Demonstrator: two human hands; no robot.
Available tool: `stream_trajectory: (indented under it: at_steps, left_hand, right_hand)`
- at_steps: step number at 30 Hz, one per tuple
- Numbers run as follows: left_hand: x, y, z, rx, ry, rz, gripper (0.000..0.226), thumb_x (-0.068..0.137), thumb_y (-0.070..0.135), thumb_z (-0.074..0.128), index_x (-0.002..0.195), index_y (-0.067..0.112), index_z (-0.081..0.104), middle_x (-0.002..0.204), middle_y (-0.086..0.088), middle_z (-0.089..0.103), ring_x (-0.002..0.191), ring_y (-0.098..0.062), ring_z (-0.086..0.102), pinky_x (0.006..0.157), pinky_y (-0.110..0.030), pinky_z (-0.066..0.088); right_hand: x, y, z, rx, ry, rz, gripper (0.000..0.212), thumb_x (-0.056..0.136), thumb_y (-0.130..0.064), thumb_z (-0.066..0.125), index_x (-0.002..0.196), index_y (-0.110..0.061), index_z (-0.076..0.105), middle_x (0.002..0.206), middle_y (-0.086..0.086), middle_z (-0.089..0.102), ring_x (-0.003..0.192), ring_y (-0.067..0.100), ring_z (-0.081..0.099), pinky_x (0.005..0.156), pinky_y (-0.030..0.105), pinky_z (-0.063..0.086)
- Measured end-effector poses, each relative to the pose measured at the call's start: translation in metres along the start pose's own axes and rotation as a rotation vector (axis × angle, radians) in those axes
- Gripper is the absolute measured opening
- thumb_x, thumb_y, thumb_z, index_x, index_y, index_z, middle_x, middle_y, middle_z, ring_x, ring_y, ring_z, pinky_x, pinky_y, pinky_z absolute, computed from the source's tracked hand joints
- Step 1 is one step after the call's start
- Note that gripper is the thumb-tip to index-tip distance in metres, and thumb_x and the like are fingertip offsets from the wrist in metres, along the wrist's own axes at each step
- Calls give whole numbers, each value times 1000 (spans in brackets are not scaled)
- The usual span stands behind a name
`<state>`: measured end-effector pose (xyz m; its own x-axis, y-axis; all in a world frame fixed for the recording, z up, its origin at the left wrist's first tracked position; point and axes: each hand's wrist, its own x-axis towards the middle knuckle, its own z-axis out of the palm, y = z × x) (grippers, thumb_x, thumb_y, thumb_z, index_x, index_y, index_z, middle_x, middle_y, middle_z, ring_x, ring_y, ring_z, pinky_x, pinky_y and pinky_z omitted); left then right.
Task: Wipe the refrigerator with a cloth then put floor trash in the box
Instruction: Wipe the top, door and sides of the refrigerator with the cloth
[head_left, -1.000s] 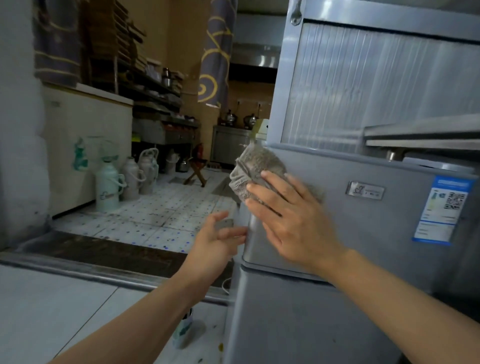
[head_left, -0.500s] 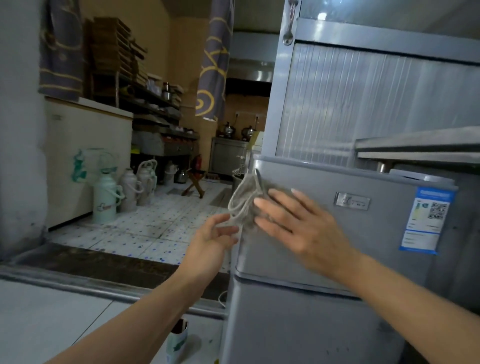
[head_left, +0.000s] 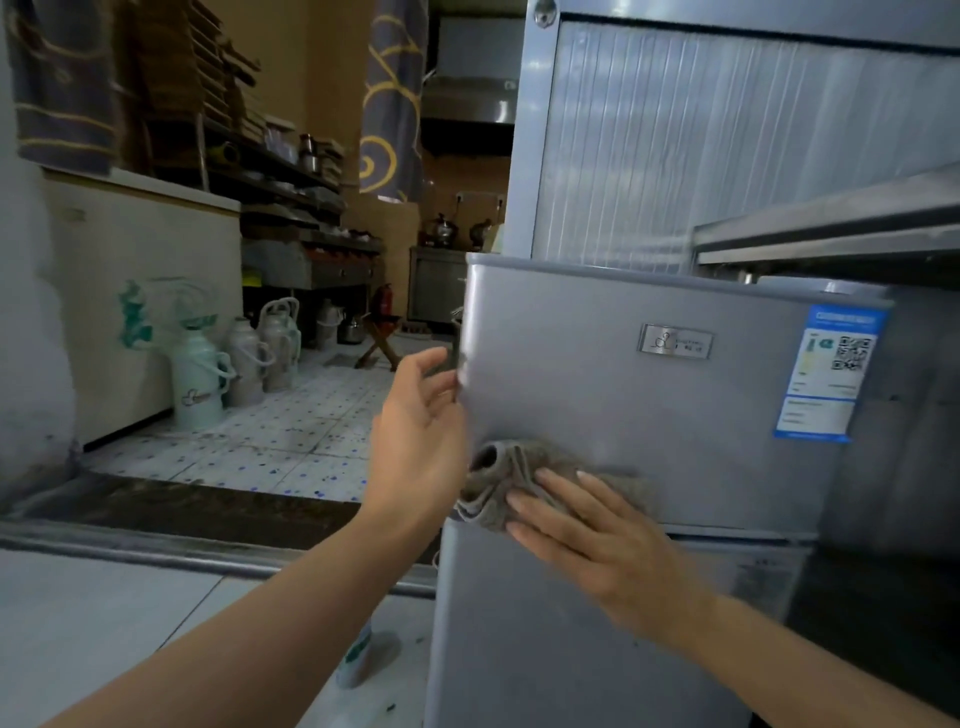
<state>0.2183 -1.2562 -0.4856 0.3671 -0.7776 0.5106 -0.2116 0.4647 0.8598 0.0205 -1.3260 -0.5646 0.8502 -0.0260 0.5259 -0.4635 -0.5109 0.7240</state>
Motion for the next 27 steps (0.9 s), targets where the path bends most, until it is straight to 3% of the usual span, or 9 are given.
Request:
stream_trajectory:
  at_steps: [3, 7, 9, 13, 17, 19, 21, 24, 27]
  left_hand:
    - [-4, 6, 4, 162, -49, 88, 45, 90, 10, 52, 126, 35, 42, 115, 20, 54, 103, 2, 54, 83, -22, 44]
    - [2, 23, 9, 295, -24, 175, 60, 88, 7, 53, 139, 31, 34, 134, 13, 48, 119, -7, 48, 95, -33, 46]
    - [7, 31, 12, 357, -5, 212, 68, 85, 1, 49, 143, 30, 28, 143, 9, 41, 128, -10, 40, 103, -37, 43]
    - [10, 35, 19, 465, 6, 279, 76, 84, -1, 47, 147, 29, 17, 153, 10, 22, 139, -10, 23, 103, -25, 29]
    - [-1, 20, 21, 611, -23, 346, 78, 85, 2, 51, 148, 22, 10, 158, 6, 2, 144, -11, 4, 109, -23, 11]
    - [-9, 14, 23, 680, -28, 380, 78, 82, 1, 51, 148, 19, 13, 158, 5, -3, 144, -12, 0, 112, -27, 11]
    - [-14, 11, 27, 737, -19, 411, 78, 80, 0, 51, 147, 18, 16, 158, 3, -6, 144, -14, -2, 115, -33, 11]
    - [-17, 11, 34, 798, -10, 466, 79, 78, 3, 53, 147, 17, 16, 158, 2, -5, 144, -15, -5, 116, -34, 5]
    - [-13, 19, 42, 782, 11, 488, 81, 78, 3, 52, 147, 17, 13, 157, 5, 0, 143, -13, -3, 116, -32, 1]
  right_hand:
    - [8, 17, -11, -49, -11, -65, 44, 87, -11, 57, 130, -19, 55, 142, 2, 49, 129, 26, 48, 109, 41, 35]
    - [50, 75, -48, -57, 191, 167, 39, 100, -4, 31, 123, -10, 62, 136, 11, 54, 126, 32, 50, 105, 44, 38]
    - [70, 97, -62, -77, 246, 240, 34, 99, -5, 37, 121, -7, 63, 134, 15, 55, 125, 34, 49, 104, 44, 41]
    - [74, 92, -55, -83, 344, 363, 33, 94, -2, 47, 123, -6, 61, 136, 15, 53, 125, 36, 50, 102, 45, 43]
    - [11, 29, -19, -17, 276, 316, 40, 95, 3, 38, 128, -10, 57, 140, 8, 46, 131, 33, 44, 110, 46, 35]
    - [-28, 2, -8, -19, 131, 235, 48, 96, 1, 28, 133, -15, 53, 143, 3, 43, 131, 30, 45, 112, 41, 30]
    - [-47, -4, -5, -35, 54, 186, 46, 96, -2, 30, 135, -17, 48, 145, 1, 41, 130, 27, 47, 109, 40, 32]
    - [-31, 21, -14, -68, 113, 202, 40, 94, -4, 44, 132, -15, 51, 145, 4, 44, 129, 27, 48, 104, 41, 38]
    - [2, 57, -36, -81, 234, 350, 34, 94, -1, 48, 126, -8, 60, 140, 10, 49, 128, 34, 48, 105, 45, 39]
